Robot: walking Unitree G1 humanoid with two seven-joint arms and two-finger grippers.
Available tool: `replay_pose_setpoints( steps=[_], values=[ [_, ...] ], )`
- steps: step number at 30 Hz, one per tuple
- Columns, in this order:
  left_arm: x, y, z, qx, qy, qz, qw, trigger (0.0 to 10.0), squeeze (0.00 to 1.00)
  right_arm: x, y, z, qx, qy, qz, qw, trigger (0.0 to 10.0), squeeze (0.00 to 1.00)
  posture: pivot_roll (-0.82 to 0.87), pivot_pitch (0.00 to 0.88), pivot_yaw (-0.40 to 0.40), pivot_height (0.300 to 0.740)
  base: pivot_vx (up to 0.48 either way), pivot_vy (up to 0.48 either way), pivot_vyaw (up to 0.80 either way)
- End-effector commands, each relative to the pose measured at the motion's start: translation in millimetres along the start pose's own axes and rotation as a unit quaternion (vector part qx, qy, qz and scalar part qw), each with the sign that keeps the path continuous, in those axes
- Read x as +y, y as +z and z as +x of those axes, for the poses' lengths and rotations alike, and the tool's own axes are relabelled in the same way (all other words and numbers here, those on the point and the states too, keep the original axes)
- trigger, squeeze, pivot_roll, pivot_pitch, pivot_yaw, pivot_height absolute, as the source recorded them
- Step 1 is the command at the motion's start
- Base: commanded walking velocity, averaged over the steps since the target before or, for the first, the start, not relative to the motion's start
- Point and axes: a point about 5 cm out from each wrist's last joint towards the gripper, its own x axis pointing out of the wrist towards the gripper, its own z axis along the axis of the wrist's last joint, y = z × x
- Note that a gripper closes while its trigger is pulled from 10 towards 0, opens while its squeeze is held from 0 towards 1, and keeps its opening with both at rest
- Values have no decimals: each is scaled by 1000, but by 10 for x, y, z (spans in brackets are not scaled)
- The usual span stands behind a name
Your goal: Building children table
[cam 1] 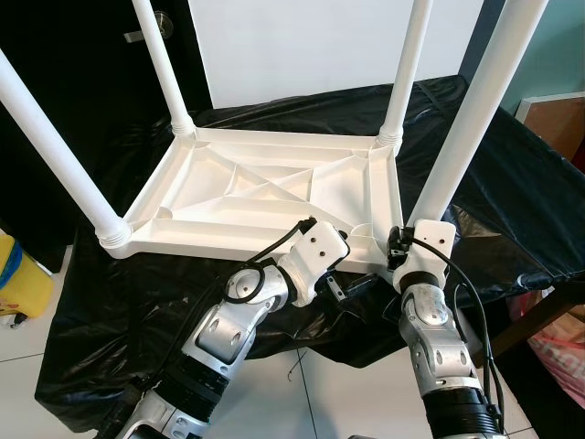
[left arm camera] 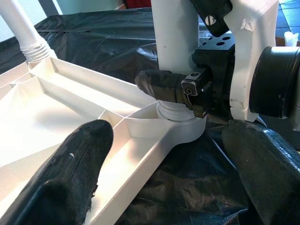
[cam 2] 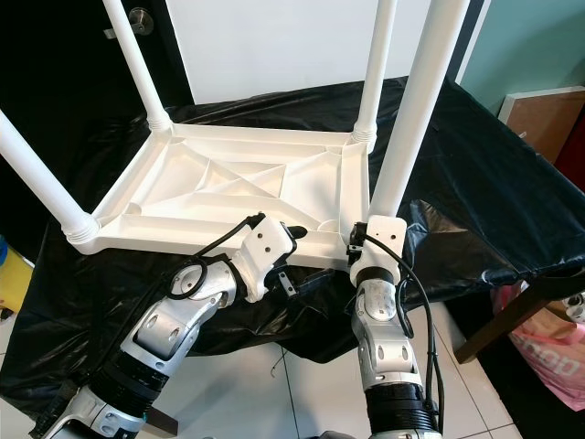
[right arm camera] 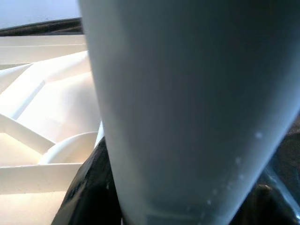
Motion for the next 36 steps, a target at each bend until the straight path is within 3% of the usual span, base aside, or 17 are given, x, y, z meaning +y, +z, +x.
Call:
replay_pose_setpoints(
  steps=[1, 2, 3, 9, 13, 14, 17, 18, 21, 28, 31, 36],
  values=[
    [-14, -23, -18, 5, -2, -1, 1000, 10000, 0, 60, -193, -64, 49, 10, 6, 999, 10000, 0, -162, 48, -10, 740, 0, 0, 0],
    [-16, -25, -17, 5, -2, -1, 1000, 10000, 0, 55, -178, -62, 43, 9, 5, 999, 10000, 922, -163, 46, -10, 740, 0, 0, 0],
    [-17, -25, -17, 5, -3, 0, 1000, 10000, 0, 53, -156, -61, 36, 13, 9, 999, 10000, 1000, -163, 46, -10, 740, 0, 0, 0],
    [-24, -24, -13, 5, -5, 0, 1000, 10000, 0, -12, -56, -62, -2, 33, 25, 999, 10000, 1000, -162, 41, -11, 740, 0, 0, 0],
    [-40, -29, -11, 6, -8, -1, 1000, 10000, 0, -121, -45, -80, -11, 86, 23, 996, 10000, 1000, -167, 40, -8, 740, 0, 0, 0],
    [-40, -30, -10, 6, -8, 0, 1000, 10000, 0, -147, -40, -87, -14, 100, 19, 995, 10000, 529, -168, 41, -7, 740, 0, 0, 0],
    [-38, -30, -8, 6, -9, 0, 1000, 10000, 0, -172, -41, -93, -15, 115, 18, 993, 10000, 529, -169, 40, -6, 740, 0, 0, 0],
    [-36, -27, -5, 5, -9, 0, 1000, 10000, 0, -210, -41, -97, -20, 138, 9, 990, 10000, 0, -173, 39, -5, 740, 0, 0, 0],
    [-40, -21, 4, 4, -12, 2, 1000, 10000, 0, -287, -60, -113, -23, 205, -11, 978, 10000, 0, -176, 35, -2, 740, 0, 0, 0],
    [-46, -25, 5, 4, -14, 2, 1000, 10000, 0, -349, -27, -93, -32, 245, -28, 969, 10000, 0, -178, 31, 0, 740, 0, 0, 0],
    [-43, -19, 9, 4, -15, 3, 1000, 10000, 0, -437, 55, 21, -38, 292, -68, 953, 10000, 0, -179, 27, 2, 740, 0, 0, 0],
    [-34, -8, 18, 3, -17, 5, 1000, 10000, 0, -429, 77, 132, -32, 326, -99, 939, 10000, 0, -176, 22, 4, 740, 0, 0, 0]
  ],
)
